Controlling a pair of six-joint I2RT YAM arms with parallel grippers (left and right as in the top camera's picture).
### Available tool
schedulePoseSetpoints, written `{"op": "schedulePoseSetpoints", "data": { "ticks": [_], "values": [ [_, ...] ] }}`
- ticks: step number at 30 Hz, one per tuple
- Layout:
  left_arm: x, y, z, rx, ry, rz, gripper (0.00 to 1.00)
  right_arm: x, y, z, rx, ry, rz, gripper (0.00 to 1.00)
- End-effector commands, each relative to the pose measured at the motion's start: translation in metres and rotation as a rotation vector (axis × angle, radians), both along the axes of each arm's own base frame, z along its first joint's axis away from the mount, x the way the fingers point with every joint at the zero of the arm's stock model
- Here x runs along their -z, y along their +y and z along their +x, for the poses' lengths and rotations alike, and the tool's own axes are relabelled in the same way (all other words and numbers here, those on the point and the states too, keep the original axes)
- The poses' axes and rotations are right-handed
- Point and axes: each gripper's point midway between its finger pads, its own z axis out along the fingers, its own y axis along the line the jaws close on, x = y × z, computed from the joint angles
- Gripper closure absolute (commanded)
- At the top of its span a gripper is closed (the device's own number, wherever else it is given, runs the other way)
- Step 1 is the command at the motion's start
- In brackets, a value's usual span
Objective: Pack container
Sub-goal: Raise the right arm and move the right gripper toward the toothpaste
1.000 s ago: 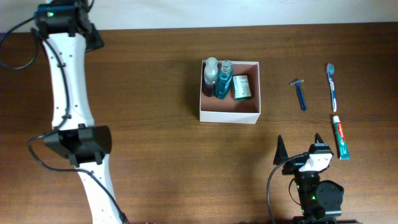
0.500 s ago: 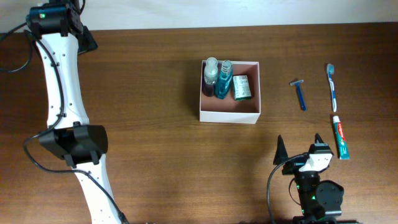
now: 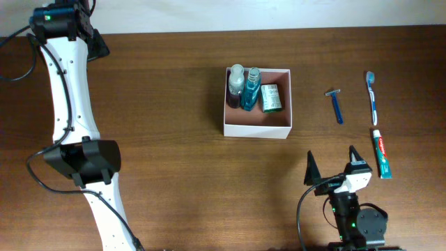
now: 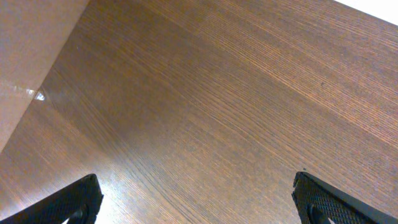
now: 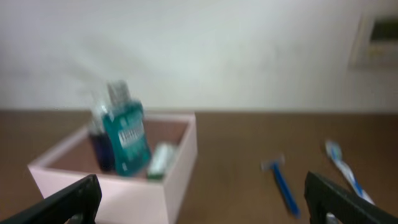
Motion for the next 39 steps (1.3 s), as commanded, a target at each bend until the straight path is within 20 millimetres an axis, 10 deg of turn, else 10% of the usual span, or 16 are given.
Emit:
{"op": "schedulePoseSetpoints", "data": {
  "ticks": [1,12,21,28,39],
  "values": [
    [0.004,0.002,0.001,-0.015,0.000,-0.008,0.01,-0.028,0.006,-0.004,-0.040,-0.123,-0.012,0.01],
    [0.004,0.002,0.001,-0.015,0.000,-0.008,0.00,-0.140,-0.003,-0.036,0.057,-0.457,-0.168,0.01],
    [0.004,0.002,0.001,-0.015,0.000,-0.008,0.01,-0.212,-0.042,-0.035,0.288,-0.224,-0.316,0.01],
    [0.004,0.002,0.001,-0.015,0.001,-0.009,0.01,-0.223,-0.105,-0.047,0.607,0.216,-0.382,0.01],
    [0.004,0.002,0.001,-0.015,0.000,-0.008,0.01,-0.236,-0.105,-0.045,0.546,0.615,-0.417,0.01]
  ]
}}
